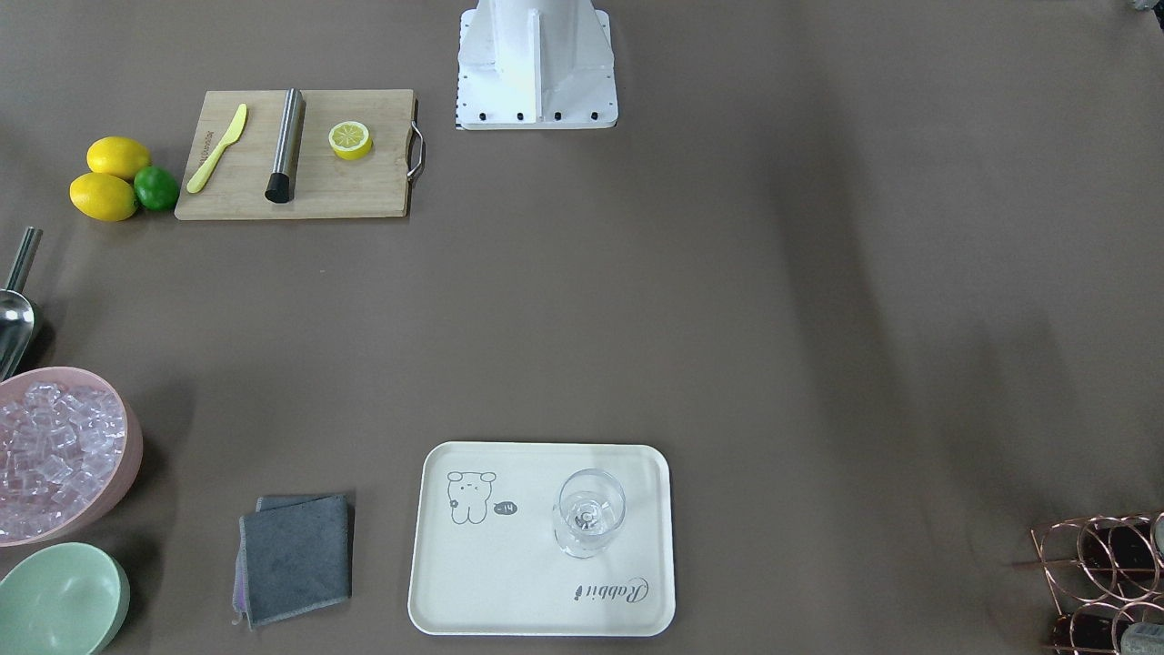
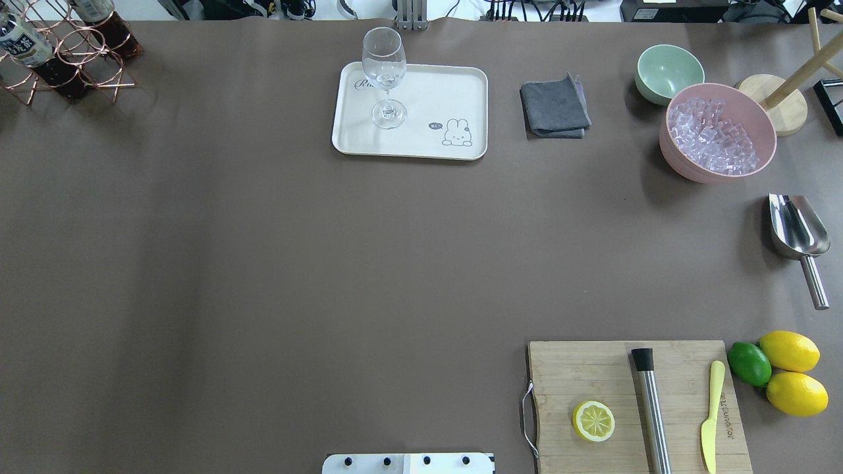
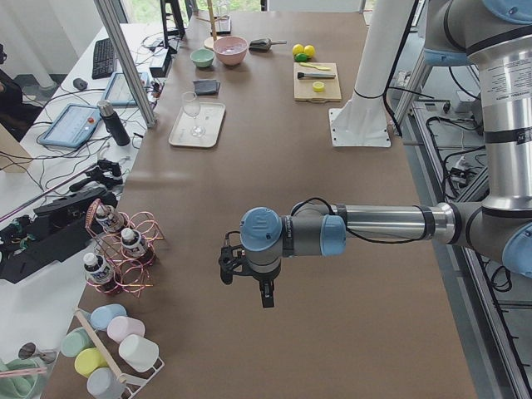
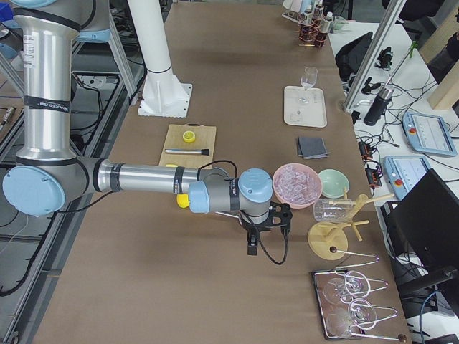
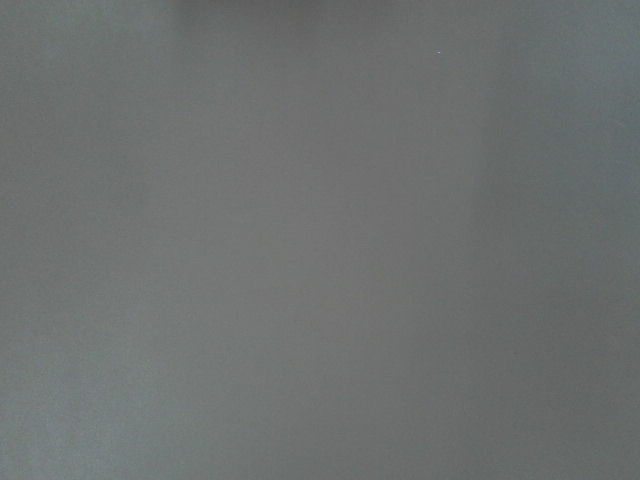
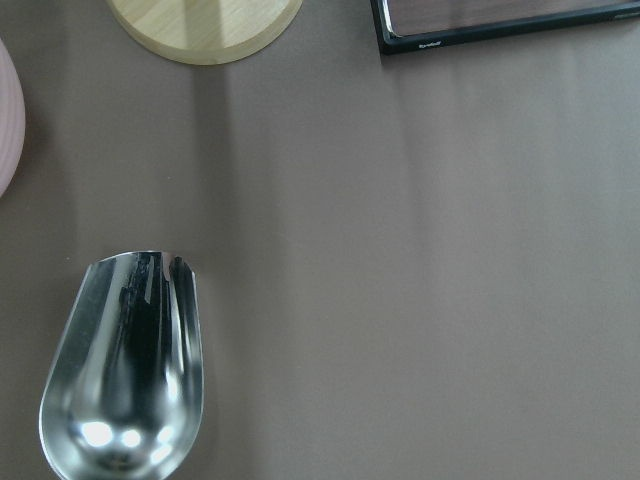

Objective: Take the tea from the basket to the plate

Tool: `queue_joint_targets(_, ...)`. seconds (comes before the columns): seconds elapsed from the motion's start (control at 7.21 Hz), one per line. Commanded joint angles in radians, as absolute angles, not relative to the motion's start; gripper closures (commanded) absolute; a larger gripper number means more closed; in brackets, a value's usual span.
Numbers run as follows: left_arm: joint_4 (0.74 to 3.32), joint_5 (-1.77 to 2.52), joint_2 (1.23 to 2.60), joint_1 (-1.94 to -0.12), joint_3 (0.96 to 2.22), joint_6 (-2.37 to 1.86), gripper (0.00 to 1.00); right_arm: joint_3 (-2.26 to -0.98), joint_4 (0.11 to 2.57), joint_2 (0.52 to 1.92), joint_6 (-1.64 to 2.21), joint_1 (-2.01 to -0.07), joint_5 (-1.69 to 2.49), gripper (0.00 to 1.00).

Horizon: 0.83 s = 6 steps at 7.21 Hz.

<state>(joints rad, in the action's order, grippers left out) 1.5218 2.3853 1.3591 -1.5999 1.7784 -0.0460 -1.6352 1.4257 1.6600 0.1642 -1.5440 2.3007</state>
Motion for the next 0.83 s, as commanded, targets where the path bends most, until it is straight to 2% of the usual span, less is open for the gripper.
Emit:
queue_joint_targets(0.0,1.522,2.385,1.356,-1.6,1.776,-0.046,0.02,-1.635,1.425,1.66,0.164,-1.546,2.301,0.0)
queue_joint_targets(0.69,1.519,2.385,1.354,-1.6,1.781,-0.048,0.02,-1.635,1.427,1.652,0.169,-1.555,2.301,0.0)
